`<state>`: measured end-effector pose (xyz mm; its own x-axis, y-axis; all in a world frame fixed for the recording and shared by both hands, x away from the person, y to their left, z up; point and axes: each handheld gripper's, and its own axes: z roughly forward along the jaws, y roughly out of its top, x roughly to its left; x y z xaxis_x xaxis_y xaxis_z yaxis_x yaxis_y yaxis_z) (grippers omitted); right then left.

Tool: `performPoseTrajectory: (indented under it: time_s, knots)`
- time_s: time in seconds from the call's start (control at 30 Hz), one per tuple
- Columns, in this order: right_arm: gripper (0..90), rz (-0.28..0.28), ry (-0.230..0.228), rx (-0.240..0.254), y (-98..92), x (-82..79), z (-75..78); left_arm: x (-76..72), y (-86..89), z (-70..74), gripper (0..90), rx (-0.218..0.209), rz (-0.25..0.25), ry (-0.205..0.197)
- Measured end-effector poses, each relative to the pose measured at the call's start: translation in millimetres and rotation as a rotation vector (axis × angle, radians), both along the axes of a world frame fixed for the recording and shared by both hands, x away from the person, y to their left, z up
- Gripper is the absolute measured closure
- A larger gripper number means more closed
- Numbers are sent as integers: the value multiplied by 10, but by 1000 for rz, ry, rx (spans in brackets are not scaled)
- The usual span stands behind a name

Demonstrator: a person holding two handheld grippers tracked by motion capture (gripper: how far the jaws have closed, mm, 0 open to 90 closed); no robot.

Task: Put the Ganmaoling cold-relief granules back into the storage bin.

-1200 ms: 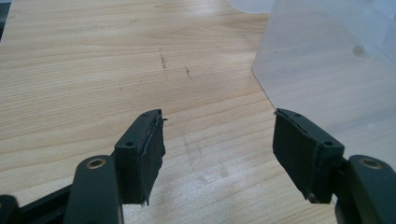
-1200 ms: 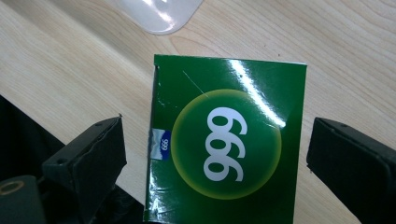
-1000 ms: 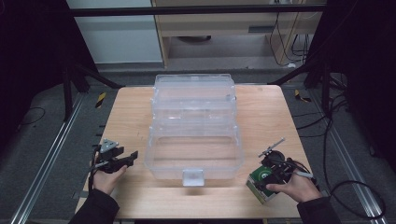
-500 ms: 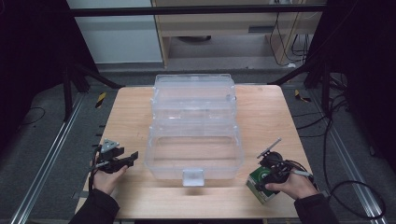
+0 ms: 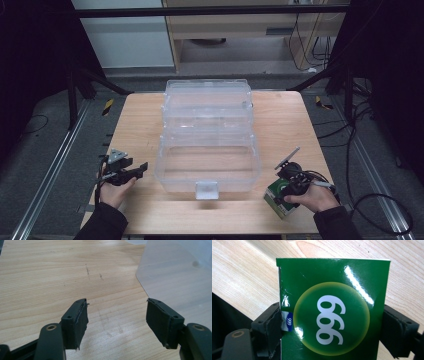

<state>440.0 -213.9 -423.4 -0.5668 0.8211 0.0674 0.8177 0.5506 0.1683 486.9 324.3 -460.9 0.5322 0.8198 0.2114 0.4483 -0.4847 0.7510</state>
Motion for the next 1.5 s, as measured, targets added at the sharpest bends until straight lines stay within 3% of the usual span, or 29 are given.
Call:
performPoseTrajectory:
  time_s: [0.27, 0.83, 1.2, 1.5]
  knots:
    - [169, 19, -26, 14, -28, -24, 100, 2, -5, -4, 330, 1, -3, 1]
    - [170, 61, -168, 31, -95, 24, 514, 6, -5, -15, 329, 2, 2, 6]
    - [171, 68, -218, 35, -161, 115, 796, 8, -10, -33, 329, -5, 11, 12]
    - [172, 123, -243, 37, -84, 248, 1011, 17, -7, -42, 329, -2, 5, 16]
